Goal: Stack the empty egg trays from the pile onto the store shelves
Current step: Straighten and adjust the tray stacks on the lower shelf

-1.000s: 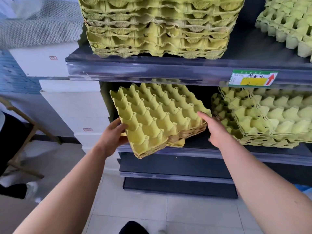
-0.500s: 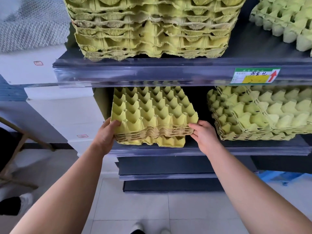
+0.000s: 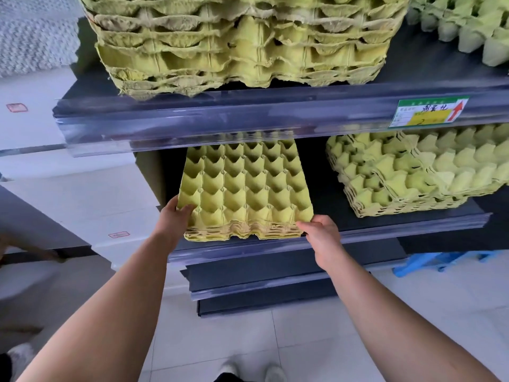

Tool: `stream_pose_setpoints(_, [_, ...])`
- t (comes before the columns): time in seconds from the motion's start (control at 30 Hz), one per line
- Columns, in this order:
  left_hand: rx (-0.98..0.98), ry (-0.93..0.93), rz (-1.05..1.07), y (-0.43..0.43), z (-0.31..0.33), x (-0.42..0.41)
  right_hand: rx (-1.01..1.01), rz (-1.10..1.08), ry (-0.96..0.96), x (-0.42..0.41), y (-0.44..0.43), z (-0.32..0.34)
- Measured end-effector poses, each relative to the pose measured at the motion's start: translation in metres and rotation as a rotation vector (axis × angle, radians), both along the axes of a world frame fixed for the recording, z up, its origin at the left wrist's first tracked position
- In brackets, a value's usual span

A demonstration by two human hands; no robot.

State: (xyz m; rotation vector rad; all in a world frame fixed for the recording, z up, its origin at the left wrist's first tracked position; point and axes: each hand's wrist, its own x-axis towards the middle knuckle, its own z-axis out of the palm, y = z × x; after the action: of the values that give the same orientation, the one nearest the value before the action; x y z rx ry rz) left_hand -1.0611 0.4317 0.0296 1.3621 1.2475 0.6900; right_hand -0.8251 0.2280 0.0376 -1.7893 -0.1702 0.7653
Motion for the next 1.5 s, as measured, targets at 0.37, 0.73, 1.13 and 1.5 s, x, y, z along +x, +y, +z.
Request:
stream_pose_setpoints(0.37, [-0.055, -0.023, -0.042, -0.012, -0.004, -0.005, -0.099, 0.260, -0.145, 0.009, 0.012, -0.001])
stream_pose_setpoints(0.73, [-0.085, -0.101, -0.073, -0.038, -0.004, -0.010, -0.092, 0.290, -0.107, 0.015, 0.024, 0.008])
stream_pose_setpoints(1.13, [0.537, 0.540, 0.009, -0.081, 0.057, 0.031, -0.182, 0.359, -0.559, 0.030, -0.024, 0.047])
stream_pose_setpoints(1.5, [0.570, 0.343, -0.205, -0.248, 0.094, 0.206, -0.109, 0.448, -0.918, 0.150, -0.169, 0.108])
